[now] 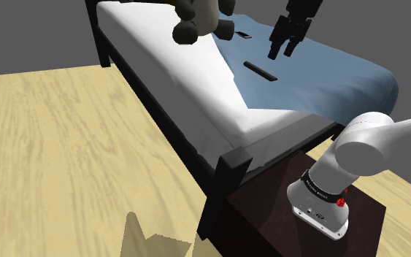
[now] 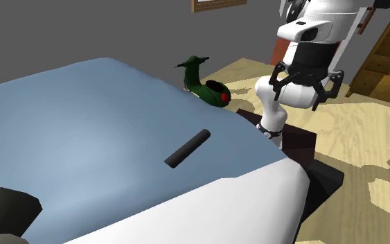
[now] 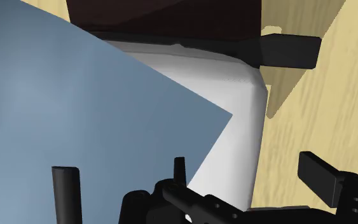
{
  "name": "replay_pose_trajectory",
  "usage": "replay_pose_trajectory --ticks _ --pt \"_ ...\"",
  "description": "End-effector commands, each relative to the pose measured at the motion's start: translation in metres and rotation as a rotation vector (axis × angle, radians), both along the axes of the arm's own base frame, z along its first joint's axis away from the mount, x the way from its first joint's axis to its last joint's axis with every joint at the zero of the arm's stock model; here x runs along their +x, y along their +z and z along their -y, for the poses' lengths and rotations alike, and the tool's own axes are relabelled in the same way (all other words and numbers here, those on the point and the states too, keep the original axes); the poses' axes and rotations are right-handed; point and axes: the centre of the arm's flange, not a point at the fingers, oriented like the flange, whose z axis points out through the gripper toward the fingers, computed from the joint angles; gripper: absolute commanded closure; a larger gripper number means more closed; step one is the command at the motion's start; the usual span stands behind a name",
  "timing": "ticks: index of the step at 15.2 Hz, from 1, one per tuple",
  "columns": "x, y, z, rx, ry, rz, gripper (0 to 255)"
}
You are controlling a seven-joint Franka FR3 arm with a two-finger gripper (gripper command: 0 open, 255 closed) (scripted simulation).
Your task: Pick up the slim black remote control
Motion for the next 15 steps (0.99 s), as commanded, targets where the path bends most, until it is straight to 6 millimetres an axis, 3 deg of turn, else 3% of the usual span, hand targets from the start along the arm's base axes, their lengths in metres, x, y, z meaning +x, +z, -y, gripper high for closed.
replay_pose_trajectory --ticks 1,15 --pt "0.0 0.0 0.0 0.0 0.0 0.0 0" --pt "0.096 -0.07 0.147 0.027 -0.115 -0.022 0"
